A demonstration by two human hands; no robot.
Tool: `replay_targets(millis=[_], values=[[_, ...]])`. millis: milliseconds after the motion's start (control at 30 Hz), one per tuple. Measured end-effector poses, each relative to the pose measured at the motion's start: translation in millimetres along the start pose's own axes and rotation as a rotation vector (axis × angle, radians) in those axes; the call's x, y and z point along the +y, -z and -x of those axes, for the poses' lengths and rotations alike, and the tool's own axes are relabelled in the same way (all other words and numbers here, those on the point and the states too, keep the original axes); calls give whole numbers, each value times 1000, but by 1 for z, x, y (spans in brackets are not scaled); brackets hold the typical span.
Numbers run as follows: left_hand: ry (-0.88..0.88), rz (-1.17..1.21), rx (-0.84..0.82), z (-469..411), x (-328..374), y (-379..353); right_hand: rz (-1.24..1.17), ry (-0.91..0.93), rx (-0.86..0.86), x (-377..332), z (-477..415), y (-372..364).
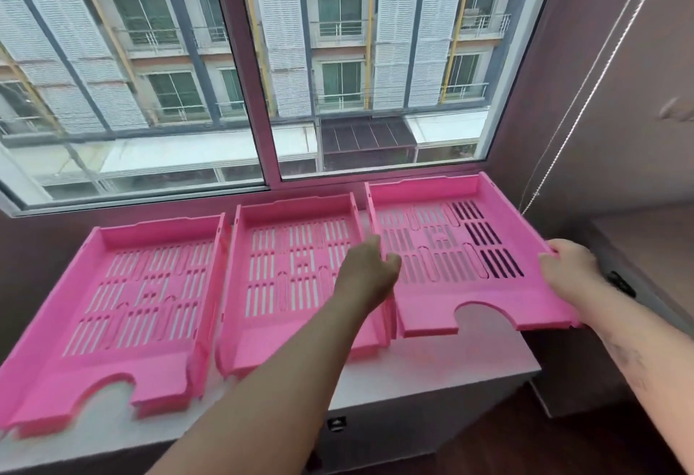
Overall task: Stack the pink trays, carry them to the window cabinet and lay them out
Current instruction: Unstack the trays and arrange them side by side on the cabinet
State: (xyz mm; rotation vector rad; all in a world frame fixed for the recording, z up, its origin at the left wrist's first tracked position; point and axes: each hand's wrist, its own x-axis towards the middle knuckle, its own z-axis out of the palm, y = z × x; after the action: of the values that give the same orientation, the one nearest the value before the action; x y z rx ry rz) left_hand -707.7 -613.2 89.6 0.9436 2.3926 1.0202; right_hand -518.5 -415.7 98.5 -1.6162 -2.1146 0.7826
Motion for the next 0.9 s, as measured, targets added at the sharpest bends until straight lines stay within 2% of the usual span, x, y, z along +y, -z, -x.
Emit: replay_targets(millis=[100, 267, 433, 500, 567, 600, 667, 767, 900], values=[[3, -31, -11, 0, -8, -15, 8, -4, -22, 19, -12, -2], [121, -113, 151, 9, -56, -12, -50, -9, -80, 33, -28, -29], [197, -373, 23, 29, -106, -20, 3, 24, -178, 35, -31, -58], [212, -489, -42, 35, -119, -26, 201, 130, -162, 38, -25, -68], [203, -555, -51, 38, -126, -31, 431, 365, -92, 37, -10, -78], [200, -562, -40, 39, -128, -33, 492, 491, -115, 34, -1, -84], [197, -569, -22, 39, -131, -35, 536, 660, -269, 25, 15, -97], [195, -592, -7, 37, -137, -36, 536, 661, -472, 21, 27, -119], [217, -582, 10, 35, -139, -38, 570, 648, -504, 23, 30, -134]])
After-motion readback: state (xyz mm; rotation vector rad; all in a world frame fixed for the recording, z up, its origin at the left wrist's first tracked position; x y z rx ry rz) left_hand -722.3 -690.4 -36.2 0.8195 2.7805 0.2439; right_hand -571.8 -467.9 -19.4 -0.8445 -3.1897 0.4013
